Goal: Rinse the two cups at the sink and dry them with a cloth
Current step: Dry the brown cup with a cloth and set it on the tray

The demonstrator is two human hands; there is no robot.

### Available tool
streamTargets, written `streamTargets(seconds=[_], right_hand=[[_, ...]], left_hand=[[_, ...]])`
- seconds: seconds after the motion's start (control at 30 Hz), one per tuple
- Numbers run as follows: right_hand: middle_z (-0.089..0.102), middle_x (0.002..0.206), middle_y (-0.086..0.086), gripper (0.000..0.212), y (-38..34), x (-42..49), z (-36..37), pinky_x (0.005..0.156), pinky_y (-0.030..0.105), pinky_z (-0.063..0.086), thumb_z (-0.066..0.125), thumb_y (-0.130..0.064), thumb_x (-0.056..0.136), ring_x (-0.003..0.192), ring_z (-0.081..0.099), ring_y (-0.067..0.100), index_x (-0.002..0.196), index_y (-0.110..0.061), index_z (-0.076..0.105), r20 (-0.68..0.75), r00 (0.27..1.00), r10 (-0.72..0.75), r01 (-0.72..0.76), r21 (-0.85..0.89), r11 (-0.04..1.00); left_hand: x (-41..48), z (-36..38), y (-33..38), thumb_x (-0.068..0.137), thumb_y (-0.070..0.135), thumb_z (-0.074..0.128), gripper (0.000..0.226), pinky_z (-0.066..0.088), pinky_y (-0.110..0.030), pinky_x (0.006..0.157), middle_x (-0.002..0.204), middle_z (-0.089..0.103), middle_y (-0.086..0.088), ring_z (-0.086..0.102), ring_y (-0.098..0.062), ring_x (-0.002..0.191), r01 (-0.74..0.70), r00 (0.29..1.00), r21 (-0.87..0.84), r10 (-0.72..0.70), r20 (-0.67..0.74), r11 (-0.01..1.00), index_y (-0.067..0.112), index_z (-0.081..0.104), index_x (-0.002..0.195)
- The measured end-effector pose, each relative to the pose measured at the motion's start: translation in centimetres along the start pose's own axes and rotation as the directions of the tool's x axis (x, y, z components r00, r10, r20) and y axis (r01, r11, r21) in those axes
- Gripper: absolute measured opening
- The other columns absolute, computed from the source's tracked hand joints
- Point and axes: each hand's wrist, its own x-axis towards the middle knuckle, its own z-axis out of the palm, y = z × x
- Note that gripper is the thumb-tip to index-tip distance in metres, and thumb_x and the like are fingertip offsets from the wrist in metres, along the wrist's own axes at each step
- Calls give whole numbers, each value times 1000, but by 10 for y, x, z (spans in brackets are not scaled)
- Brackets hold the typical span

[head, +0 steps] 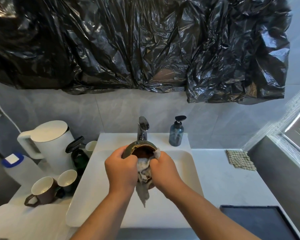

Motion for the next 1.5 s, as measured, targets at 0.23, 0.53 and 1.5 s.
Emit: streamTargets(seconds=[0.23, 0.53, 1.5], right_hand=[[65, 91, -1, 26, 8, 2, -10, 58, 25, 50, 36, -10, 89, 80, 62, 12, 102, -20, 57, 58, 996, -60, 68, -142, 988], [65, 94, 2, 22, -4, 4, -16, 60, 25, 49, 37, -11, 93, 82, 61, 13, 98, -21, 55, -14, 995, -102, 98, -147, 984], [63, 98, 5, 21, -9, -3, -23, 75, 41, 59, 38, -11, 92, 86, 63, 21, 102, -19, 54, 116, 987, -113, 140, -256, 957]], left_hand=[[28, -12, 9, 60, 14, 56, 25, 49, -30, 61, 72, 69, -5, 61, -18, 69, -72, 886, 249, -53, 461, 966, 17, 73, 78], [14, 1, 2, 61, -4, 50, 42, 58, -35, 64, 70, 74, -2, 69, -26, 75, 38, 987, -51, -29, 156, 998, 24, 78, 74], [40, -11, 14, 53, 16, 51, 32, 52, -36, 65, 73, 71, -9, 64, -22, 72, -56, 866, 298, -102, 490, 953, 18, 73, 76]])
